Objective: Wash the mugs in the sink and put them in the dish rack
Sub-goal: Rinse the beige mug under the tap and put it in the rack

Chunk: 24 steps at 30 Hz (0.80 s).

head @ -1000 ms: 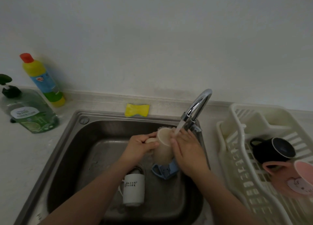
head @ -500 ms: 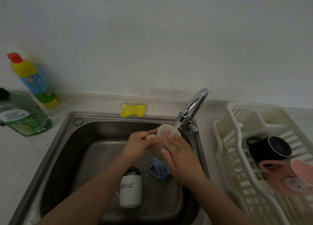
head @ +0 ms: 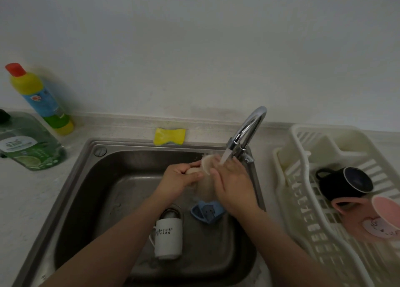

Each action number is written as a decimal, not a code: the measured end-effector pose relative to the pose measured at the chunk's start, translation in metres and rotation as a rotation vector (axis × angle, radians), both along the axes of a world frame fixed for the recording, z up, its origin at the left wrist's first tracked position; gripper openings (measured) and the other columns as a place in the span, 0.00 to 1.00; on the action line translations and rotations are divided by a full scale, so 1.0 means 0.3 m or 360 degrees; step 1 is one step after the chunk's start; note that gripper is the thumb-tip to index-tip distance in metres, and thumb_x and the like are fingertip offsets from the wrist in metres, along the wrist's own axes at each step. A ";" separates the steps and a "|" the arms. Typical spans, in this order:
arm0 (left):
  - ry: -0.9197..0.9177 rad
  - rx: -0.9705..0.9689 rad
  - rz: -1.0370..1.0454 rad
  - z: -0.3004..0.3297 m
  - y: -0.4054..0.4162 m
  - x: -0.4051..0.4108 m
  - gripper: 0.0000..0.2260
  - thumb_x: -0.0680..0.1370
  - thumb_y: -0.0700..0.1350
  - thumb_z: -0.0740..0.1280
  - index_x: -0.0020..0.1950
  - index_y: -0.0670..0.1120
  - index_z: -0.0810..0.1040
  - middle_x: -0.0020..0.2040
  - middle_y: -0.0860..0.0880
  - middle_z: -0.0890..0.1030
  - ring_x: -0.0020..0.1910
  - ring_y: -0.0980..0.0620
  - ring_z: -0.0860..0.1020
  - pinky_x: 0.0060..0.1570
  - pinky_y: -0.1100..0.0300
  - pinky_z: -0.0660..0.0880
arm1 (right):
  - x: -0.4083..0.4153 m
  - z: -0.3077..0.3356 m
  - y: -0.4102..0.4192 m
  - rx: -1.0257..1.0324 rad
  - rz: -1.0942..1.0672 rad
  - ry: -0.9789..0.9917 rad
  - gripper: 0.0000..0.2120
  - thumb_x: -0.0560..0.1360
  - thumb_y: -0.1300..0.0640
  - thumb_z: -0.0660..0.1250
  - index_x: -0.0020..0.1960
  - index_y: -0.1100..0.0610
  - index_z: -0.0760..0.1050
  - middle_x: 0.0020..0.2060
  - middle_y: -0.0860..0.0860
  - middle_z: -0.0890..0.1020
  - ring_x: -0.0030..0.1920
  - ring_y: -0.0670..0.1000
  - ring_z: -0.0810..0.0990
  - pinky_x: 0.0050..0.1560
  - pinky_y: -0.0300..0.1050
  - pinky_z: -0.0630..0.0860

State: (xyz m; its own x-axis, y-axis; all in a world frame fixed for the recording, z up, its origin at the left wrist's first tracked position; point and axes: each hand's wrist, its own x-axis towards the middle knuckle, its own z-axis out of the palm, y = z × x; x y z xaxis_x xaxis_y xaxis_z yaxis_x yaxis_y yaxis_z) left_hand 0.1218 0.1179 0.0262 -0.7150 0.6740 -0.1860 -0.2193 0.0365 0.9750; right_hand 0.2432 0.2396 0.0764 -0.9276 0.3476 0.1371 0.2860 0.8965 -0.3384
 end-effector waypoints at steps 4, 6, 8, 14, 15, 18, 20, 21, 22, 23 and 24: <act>-0.0001 -0.0013 0.0064 0.000 0.001 -0.017 0.07 0.73 0.33 0.71 0.50 0.37 0.83 0.51 0.49 0.86 0.44 0.57 0.81 0.45 0.58 0.78 | 0.012 0.002 -0.071 -0.0038 0.0228 0.0044 0.27 0.81 0.45 0.46 0.72 0.56 0.69 0.71 0.52 0.71 0.72 0.50 0.66 0.74 0.45 0.57; 0.0007 0.0016 0.0059 -0.003 -0.013 -0.024 0.11 0.73 0.32 0.71 0.54 0.40 0.83 0.58 0.47 0.83 0.49 0.56 0.82 0.48 0.61 0.79 | 0.081 -0.003 -0.032 0.0004 0.0244 0.0139 0.23 0.81 0.49 0.50 0.69 0.56 0.73 0.67 0.52 0.76 0.69 0.49 0.71 0.72 0.47 0.62; 0.0023 0.0033 0.0014 0.014 -0.012 -0.011 0.16 0.72 0.32 0.72 0.58 0.43 0.81 0.58 0.47 0.83 0.50 0.56 0.82 0.48 0.62 0.80 | 0.073 -0.003 0.012 -0.0017 0.0099 0.0143 0.22 0.81 0.50 0.51 0.67 0.57 0.75 0.64 0.53 0.78 0.67 0.49 0.73 0.72 0.47 0.63; 0.0014 0.0000 0.0038 0.027 -0.003 -0.007 0.13 0.72 0.35 0.73 0.57 0.40 0.83 0.51 0.54 0.85 0.48 0.58 0.82 0.47 0.62 0.79 | 0.030 -0.005 -0.048 0.0009 0.0213 0.0108 0.25 0.82 0.47 0.49 0.72 0.56 0.70 0.69 0.52 0.73 0.71 0.51 0.69 0.72 0.49 0.64; 0.0030 -0.0005 0.0044 0.019 -0.012 -0.009 0.14 0.72 0.33 0.72 0.58 0.39 0.81 0.53 0.52 0.85 0.48 0.59 0.82 0.47 0.63 0.79 | 0.067 -0.007 -0.039 0.0031 0.0265 0.0124 0.23 0.81 0.48 0.51 0.71 0.57 0.71 0.69 0.52 0.74 0.70 0.50 0.69 0.72 0.49 0.64; 0.0060 -0.0019 0.0017 0.012 -0.016 0.011 0.17 0.72 0.30 0.71 0.61 0.37 0.79 0.56 0.47 0.82 0.45 0.61 0.81 0.44 0.65 0.79 | 0.072 -0.010 0.008 0.0038 0.0086 0.0135 0.22 0.81 0.50 0.52 0.65 0.58 0.76 0.63 0.55 0.79 0.66 0.52 0.73 0.70 0.51 0.67; 0.0010 0.0000 0.0025 0.008 -0.005 0.022 0.16 0.72 0.31 0.71 0.59 0.39 0.80 0.54 0.47 0.83 0.44 0.59 0.81 0.44 0.63 0.79 | 0.011 0.001 -0.005 0.0006 0.0005 0.0061 0.25 0.81 0.47 0.49 0.68 0.58 0.73 0.65 0.56 0.77 0.67 0.55 0.73 0.71 0.50 0.63; -0.0020 0.0014 0.0050 0.006 -0.002 0.021 0.14 0.72 0.33 0.72 0.56 0.40 0.82 0.52 0.46 0.84 0.45 0.57 0.81 0.46 0.61 0.80 | -0.005 -0.005 -0.030 0.0016 0.0048 0.0024 0.26 0.81 0.46 0.47 0.70 0.57 0.71 0.67 0.56 0.75 0.69 0.55 0.71 0.72 0.50 0.61; -0.0044 0.0024 0.0081 0.004 -0.001 0.015 0.12 0.72 0.33 0.72 0.55 0.40 0.82 0.51 0.47 0.85 0.46 0.55 0.81 0.47 0.59 0.80 | -0.001 -0.009 -0.053 0.0029 0.0124 -0.0001 0.27 0.81 0.45 0.47 0.72 0.57 0.69 0.69 0.55 0.73 0.71 0.54 0.69 0.74 0.50 0.60; -0.0052 0.0021 0.0106 -0.001 -0.006 0.006 0.12 0.72 0.33 0.72 0.54 0.40 0.82 0.52 0.48 0.84 0.47 0.55 0.81 0.48 0.59 0.80 | 0.023 -0.015 -0.061 0.0055 0.0209 0.0004 0.26 0.81 0.46 0.47 0.73 0.57 0.68 0.70 0.55 0.72 0.72 0.52 0.68 0.74 0.49 0.59; -0.0051 0.0013 0.0119 -0.008 -0.015 0.000 0.12 0.72 0.33 0.72 0.54 0.40 0.82 0.53 0.50 0.84 0.48 0.57 0.81 0.48 0.61 0.80 | 0.060 -0.019 -0.056 0.0085 0.0280 0.0013 0.25 0.82 0.47 0.48 0.73 0.57 0.68 0.70 0.54 0.72 0.71 0.51 0.68 0.75 0.46 0.58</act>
State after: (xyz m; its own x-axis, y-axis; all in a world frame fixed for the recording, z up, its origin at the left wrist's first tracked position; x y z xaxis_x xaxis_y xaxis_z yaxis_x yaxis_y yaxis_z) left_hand 0.1216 0.1134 0.0237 -0.7570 0.6206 -0.2044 -0.2522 0.0111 0.9676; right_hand 0.2613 0.2227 0.0707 -0.9722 0.1724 0.1587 0.1208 0.9492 -0.2907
